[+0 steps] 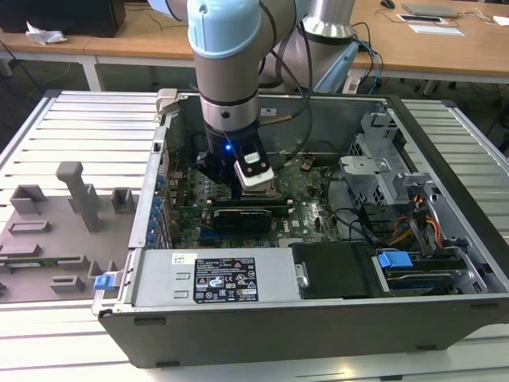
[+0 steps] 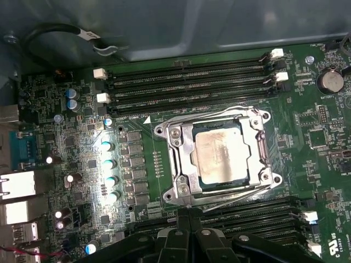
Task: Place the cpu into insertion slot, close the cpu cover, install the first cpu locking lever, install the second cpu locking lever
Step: 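Install the second cpu locking lever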
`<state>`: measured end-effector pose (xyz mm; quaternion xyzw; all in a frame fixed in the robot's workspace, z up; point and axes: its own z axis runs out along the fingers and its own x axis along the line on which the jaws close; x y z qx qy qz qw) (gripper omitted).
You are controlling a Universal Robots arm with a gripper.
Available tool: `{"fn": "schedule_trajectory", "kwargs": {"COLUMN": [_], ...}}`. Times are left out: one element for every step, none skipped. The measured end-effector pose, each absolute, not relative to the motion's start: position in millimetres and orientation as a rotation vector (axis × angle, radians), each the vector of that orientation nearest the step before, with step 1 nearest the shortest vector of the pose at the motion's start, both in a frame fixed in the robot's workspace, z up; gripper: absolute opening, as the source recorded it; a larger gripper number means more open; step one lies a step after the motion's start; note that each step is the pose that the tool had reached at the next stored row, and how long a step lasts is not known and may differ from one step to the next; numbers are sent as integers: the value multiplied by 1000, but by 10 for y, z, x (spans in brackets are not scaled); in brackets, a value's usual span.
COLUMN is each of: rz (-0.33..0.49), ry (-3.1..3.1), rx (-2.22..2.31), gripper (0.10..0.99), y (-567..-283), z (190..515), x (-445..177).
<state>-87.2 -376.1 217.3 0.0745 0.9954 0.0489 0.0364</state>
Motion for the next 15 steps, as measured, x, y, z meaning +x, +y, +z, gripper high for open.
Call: {"fn": "schedule_trajectory", "kwargs": {"rz": [151,151,152,155,163,171,186,201,212,215,216,217,219,223,233], "ry": [3056,3056,3057,3057,3057,3057,3056,3056,3056,3056,3056,3056,3056,3056,3055], "rx": [229,229,229,229,229,229,230,231,231,231,231,231,231,232,232], "gripper": [106,106,106,106,106,106,106,106,106,106,106,106,106,106,106], "y": [-3761,-3760,-3761,-3761,-3761,-3761,-3761,-3760,-3760,-3760,-3760,-3761,-3761,-3761,-3761], "z": [2169,2164,2154,2137,2119,2106,2093,2084,2070,2063,2056,2048,2043,2036,2020], "x": [-873,-875,-881,-891,-898,-901,-906,-910,-923,-934,-945,-959,-967,-975,-980]}}
